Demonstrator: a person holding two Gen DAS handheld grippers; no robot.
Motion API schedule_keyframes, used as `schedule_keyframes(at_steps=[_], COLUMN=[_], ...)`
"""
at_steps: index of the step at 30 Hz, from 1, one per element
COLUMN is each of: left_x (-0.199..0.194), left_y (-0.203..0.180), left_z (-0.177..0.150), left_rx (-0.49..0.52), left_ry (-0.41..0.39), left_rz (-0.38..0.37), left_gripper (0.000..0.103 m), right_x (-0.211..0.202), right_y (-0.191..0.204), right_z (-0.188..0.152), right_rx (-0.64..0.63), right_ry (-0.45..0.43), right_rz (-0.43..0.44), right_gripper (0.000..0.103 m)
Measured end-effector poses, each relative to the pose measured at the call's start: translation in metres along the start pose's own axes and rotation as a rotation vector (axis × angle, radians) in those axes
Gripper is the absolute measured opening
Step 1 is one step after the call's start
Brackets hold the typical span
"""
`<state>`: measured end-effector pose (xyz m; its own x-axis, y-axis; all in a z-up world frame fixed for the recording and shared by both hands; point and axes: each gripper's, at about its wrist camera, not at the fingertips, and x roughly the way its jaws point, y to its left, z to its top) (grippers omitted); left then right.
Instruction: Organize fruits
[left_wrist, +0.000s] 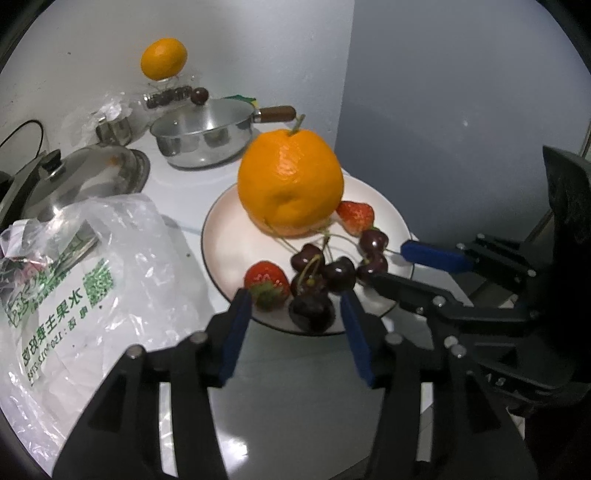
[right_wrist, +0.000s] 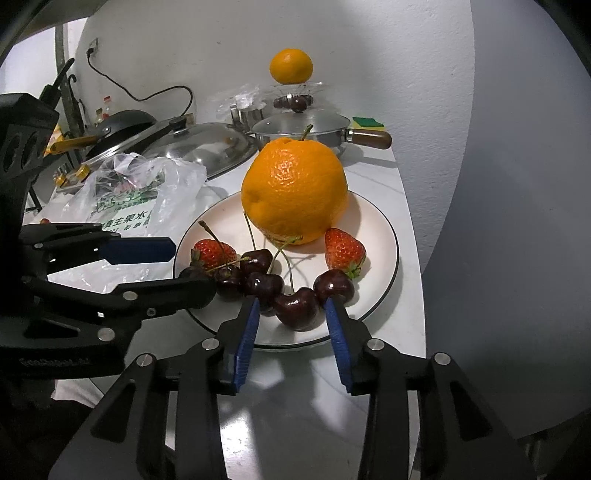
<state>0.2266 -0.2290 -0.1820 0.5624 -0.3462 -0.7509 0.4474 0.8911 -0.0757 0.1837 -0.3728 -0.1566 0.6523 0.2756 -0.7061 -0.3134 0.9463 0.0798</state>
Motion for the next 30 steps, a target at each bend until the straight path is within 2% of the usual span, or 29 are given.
schedule_keyframes(at_steps=[8, 9, 10, 11, 14, 19, 22, 26, 28, 30], left_x=[-0.020, -0.024, -0.028, -0.033, -0.044, -0.061, -0.071, -0.086, -0.095, -0.103], left_y=[0.008, 0.009, 0.010, 0.012, 0.017, 0.029, 0.037, 0.048, 0.052, 0.055], left_z=[-0.006, -0.007, -0.008, -0.009, -0.013, -0.020, -0.023, -0.028, -0.032, -0.036], left_rx=[-0.009, -0.013, -0.016, -0.020, -0.025, -0.040, -0.054, -0.070, -0.070, -0.066], left_ry=[-0.033, -0.040, -0.049, -0.063, -0.080, -0.104, -0.127, -0.162, -0.181, -0.197], left_rz=[0.000, 0.003, 0.006, 0.010, 0.020, 0.028, 0.030, 0.041, 0.044, 0.048], left_gripper=[0.054, 0.062, 0.074, 0.076, 0.076, 0.077, 0.087, 0.090, 0.095, 0.096], right_x=[-0.013, -0.014, -0.016, -0.018, -0.023, -0.029, -0.034, -0.041, -0.045, -0.050], right_y=[0.011, 0.012, 0.015, 0.017, 0.025, 0.038, 0.046, 0.057, 0.062, 0.066], right_z=[0.002, 0.002, 0.002, 0.003, 0.003, 0.004, 0.007, 0.010, 0.011, 0.012], right_rx=[-0.005, -0.006, -0.007, -0.008, -0.009, -0.012, -0.009, -0.014, -0.011, 0.002], right_ry=[-0.020, -0.022, -0.026, -0.029, -0.040, -0.050, -0.056, -0.069, -0.079, -0.093], right_rz=[-0.024, -0.026, -0.029, -0.035, -0.041, -0.055, -0.064, -0.080, -0.087, -0.092], right_gripper=[0.040, 0.040, 0.040, 0.041, 0.050, 0.050, 0.050, 0.051, 0.052, 0.059])
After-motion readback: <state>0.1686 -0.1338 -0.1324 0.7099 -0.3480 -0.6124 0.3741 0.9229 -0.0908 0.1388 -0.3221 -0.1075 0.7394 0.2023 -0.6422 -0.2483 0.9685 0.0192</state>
